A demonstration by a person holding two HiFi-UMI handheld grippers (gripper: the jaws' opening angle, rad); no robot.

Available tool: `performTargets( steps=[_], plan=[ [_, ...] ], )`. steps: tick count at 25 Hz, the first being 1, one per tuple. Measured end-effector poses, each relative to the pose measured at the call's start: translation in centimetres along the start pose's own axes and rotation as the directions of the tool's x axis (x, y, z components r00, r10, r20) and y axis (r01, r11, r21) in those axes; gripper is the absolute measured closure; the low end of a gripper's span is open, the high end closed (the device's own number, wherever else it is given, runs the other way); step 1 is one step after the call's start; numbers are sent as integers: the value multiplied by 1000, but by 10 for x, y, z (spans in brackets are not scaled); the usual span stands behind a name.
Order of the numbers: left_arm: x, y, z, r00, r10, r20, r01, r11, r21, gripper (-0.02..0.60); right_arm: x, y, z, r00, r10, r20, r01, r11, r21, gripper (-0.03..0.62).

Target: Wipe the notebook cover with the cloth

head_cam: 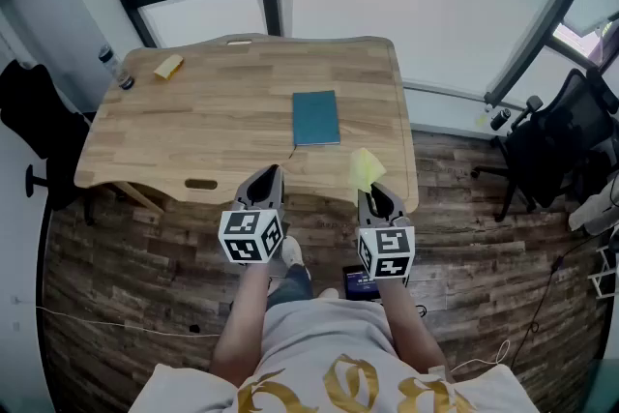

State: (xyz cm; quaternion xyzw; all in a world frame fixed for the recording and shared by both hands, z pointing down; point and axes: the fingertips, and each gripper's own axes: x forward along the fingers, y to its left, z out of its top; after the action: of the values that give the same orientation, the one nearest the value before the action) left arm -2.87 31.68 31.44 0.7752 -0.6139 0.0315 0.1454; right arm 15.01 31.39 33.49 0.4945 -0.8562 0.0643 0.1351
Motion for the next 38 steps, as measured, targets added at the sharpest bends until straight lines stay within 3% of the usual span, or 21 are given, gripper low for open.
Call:
performTargets(
  steps=[11,18,28,38],
  plan=[
    [-22,15,-7,999,51,0,-51,999,5,568,-5,10,-1,1000,4,5,-4,1000,2,557],
    [-6,28,-13,999,48,-23,-49,998,-32,568,15,-2,-6,1000,-23,-19,23,999,34,557],
    [118,75,-19,995,1,-104,-9,997,-81,568,119,-45,-16,991,-74,-109,79,996,40,557],
    [242,130,-11,984,-57,-169,44,996,-79,567,232,-83,-9,969,-155,-194,172,983,72,557]
  ],
)
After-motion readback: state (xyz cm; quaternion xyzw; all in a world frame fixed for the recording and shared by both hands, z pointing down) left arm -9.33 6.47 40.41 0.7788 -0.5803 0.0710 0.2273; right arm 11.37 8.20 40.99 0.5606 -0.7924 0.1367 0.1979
